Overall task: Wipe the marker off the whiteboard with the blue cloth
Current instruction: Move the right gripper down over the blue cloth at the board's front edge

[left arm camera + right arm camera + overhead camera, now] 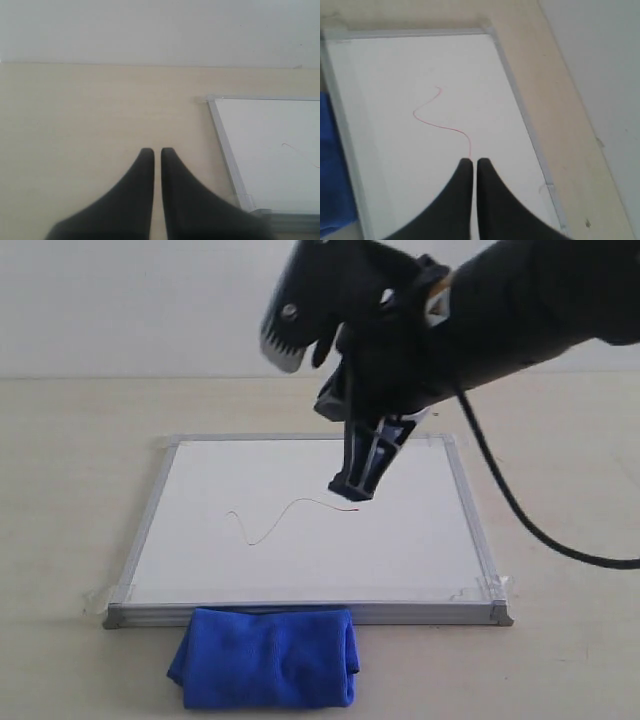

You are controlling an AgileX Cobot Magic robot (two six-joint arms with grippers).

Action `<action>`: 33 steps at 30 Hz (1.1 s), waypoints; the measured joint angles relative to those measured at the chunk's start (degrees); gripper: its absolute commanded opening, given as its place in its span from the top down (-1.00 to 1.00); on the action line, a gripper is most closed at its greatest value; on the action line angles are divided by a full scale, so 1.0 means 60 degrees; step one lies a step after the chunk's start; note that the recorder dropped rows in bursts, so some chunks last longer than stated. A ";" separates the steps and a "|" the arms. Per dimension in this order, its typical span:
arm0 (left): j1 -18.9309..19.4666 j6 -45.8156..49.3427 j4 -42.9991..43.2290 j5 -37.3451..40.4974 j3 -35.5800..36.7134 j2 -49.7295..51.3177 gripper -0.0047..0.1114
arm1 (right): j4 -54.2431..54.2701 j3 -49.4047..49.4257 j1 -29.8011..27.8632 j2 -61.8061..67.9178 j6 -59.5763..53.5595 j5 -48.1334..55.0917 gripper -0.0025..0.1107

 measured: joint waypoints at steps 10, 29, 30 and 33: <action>0.0000 0.0000 0.0000 0.0000 0.0000 0.0000 0.84 | 0.2391 -0.1702 0.1167 0.2071 -0.2985 0.3453 0.96; 0.0000 0.0000 0.0000 0.0000 0.0000 0.0000 0.84 | 0.3244 -0.1851 0.1704 0.3412 -0.2307 0.3303 -0.07; 0.0000 0.0000 0.0000 0.0000 0.0000 0.0000 0.84 | 0.3244 -0.1851 0.1704 0.3451 -0.2262 0.3355 -0.07; 0.0000 0.0000 0.0000 0.0000 0.0000 0.0000 0.84 | 0.3252 -0.1851 0.1704 0.3561 -0.2191 0.3462 -0.07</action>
